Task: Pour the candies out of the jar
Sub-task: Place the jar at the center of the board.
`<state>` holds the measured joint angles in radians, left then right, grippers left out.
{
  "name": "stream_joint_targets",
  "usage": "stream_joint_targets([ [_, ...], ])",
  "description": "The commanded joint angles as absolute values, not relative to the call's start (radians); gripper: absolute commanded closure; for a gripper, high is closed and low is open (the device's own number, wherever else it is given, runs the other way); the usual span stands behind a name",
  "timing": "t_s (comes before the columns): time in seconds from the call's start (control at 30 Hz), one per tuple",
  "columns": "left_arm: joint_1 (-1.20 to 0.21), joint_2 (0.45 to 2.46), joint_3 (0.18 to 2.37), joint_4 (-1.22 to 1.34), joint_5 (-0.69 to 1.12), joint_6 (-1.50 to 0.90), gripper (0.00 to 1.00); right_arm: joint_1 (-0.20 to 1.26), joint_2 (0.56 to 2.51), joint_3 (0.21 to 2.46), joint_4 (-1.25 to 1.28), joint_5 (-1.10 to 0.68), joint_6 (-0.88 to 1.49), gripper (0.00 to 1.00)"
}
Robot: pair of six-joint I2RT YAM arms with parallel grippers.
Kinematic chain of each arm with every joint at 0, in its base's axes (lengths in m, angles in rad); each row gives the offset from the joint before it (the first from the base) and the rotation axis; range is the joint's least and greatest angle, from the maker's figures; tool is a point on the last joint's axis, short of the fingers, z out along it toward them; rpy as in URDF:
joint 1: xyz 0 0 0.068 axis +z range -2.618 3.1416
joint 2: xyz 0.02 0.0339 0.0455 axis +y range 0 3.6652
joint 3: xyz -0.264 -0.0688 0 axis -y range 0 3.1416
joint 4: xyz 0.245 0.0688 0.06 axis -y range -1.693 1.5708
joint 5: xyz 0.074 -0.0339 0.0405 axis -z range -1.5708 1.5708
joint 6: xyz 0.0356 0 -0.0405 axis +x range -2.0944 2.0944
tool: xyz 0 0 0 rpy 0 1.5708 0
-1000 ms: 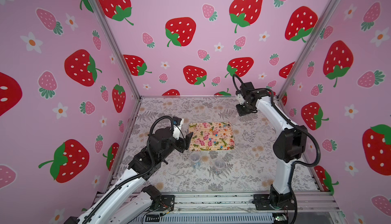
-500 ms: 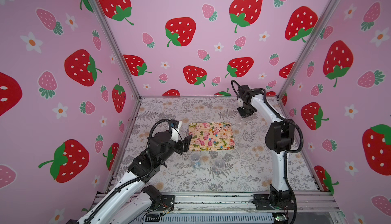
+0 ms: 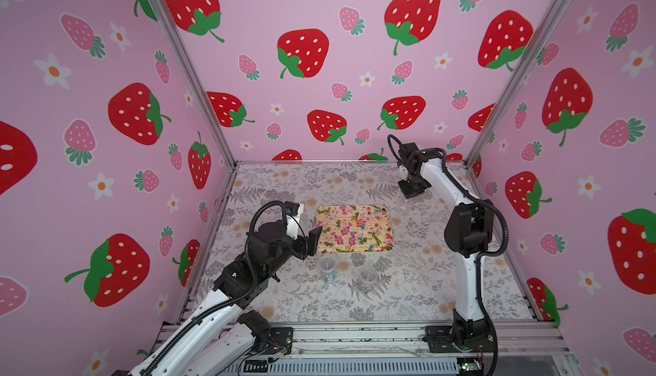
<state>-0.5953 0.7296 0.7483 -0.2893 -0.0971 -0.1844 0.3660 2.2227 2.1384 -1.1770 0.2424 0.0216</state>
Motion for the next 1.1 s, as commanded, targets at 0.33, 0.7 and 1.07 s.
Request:
stream_joint_targets([
  [0.33, -0.59, 0.69, 0.717, -0.25, -0.1, -0.219, 0.17, 0.362, 2.223, 2.167, -1.21, 0.239, 0.014, 0.75],
  [0.7, -0.583, 0.736, 0.727, -0.241, -0.101, -0.245, 0.17, 0.362, 2.056, 2.18, -1.22, 0.26, 0.003, 0.62],
  [1.07, -0.386, 0.85, 0.711, -0.169, 0.076, -0.459, 0.16, 0.393, 1.582, 1.762, -0.996, -0.031, 0.0, 0.49],
])
